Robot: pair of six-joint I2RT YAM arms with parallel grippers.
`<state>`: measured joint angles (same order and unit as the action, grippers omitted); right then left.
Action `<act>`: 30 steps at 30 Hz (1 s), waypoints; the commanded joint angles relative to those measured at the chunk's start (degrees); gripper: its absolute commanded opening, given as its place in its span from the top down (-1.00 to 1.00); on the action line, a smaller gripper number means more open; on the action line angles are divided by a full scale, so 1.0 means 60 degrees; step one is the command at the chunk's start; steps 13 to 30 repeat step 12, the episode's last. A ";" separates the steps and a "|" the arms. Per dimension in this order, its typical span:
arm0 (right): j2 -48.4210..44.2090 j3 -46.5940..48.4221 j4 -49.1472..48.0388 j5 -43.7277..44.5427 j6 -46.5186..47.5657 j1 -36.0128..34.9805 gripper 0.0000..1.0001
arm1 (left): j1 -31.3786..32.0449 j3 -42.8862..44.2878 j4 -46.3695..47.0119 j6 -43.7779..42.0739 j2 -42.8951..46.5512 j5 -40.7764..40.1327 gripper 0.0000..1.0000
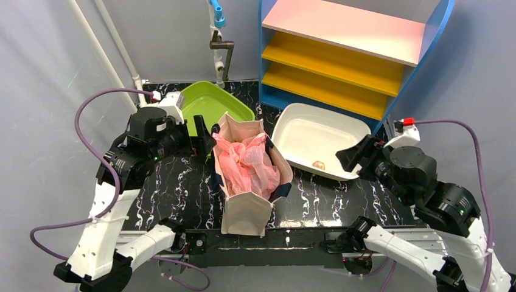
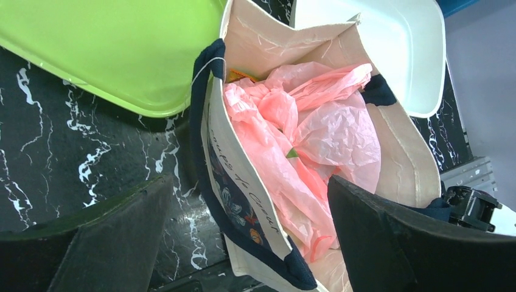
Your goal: Place the food into the grocery bag and tie it
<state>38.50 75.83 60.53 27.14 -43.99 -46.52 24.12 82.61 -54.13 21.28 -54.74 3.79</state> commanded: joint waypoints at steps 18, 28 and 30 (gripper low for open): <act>-0.0768 -0.0032 -0.0287 0.1353 -0.0071 -0.0014 -0.82 | -0.0021 -0.0041 0.0290 -0.0217 0.0134 -0.0258 -0.96; -0.0768 -0.0032 -0.0287 0.1353 -0.0071 -0.0014 -0.82 | -0.0021 -0.0041 0.0290 -0.0217 0.0134 -0.0258 -0.96; -0.0768 -0.0032 -0.0287 0.1353 -0.0071 -0.0014 -0.82 | -0.0021 -0.0041 0.0290 -0.0217 0.0134 -0.0258 -0.96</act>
